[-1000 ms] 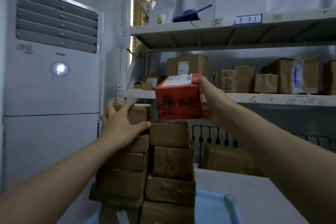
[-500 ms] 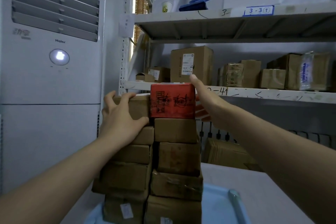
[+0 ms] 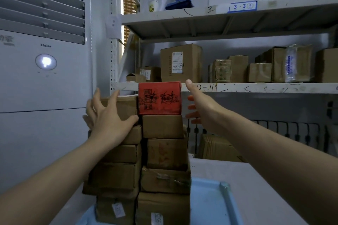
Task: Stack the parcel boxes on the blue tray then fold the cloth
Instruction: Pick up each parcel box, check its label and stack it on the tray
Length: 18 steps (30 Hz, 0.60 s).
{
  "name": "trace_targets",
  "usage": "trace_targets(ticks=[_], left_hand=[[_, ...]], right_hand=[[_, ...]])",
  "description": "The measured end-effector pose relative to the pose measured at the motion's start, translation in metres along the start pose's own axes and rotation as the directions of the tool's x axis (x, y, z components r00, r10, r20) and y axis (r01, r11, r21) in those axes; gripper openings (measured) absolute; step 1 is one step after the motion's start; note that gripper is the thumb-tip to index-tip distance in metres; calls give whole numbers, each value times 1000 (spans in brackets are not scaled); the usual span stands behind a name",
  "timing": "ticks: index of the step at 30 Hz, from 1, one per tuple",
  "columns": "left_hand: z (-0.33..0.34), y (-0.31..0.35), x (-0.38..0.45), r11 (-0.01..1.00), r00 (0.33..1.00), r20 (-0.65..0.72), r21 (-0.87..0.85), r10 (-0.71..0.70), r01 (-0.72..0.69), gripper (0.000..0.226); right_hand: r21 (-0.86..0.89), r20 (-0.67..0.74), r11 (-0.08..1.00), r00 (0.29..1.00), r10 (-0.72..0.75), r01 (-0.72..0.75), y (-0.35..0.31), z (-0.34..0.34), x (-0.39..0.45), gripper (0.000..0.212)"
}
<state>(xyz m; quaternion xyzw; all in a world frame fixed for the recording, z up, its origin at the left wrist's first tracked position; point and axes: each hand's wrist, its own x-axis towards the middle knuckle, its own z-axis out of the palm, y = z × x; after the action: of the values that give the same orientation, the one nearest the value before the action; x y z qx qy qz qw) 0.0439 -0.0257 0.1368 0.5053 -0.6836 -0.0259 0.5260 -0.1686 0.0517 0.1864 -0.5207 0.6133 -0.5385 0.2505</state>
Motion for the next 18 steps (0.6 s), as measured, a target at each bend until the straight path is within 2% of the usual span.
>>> trace_targets(ticks=[2,4,6,9,12,14,16,18], left_hand=[[0,8,-5,999,996,-69,3,49,-49,88],[1,21,-15,987,977,-145,2,157,-159,85],[3,38,-26,951,935,-180,0,304,-309,83],[16,67,-53,848,842,-140,-28,520,-529,77],[45,90,-95,724,726,-34,-46,687,-688,69],[74,101,-129,666,660,87,-101,746,-739,66],[108,108,-162,659,625,215,-173,751,-732,64],[143,116,-194,705,616,352,-253,705,-663,65]], right_hand=[[24,-12,1000,1000,9,-9,3,-5,-3,74],[56,-19,998,999,33,-32,9,-12,-6,79],[82,-17,995,998,54,-53,16,-20,-10,83],[106,-28,992,997,65,-61,30,-32,-25,80],[39,-34,997,997,72,-71,60,-51,-55,75],[-49,-39,997,998,51,-53,94,-73,-79,71],[-146,-74,986,995,67,-78,134,-101,-105,68],[-223,-146,956,976,160,-190,176,-139,-131,68]])
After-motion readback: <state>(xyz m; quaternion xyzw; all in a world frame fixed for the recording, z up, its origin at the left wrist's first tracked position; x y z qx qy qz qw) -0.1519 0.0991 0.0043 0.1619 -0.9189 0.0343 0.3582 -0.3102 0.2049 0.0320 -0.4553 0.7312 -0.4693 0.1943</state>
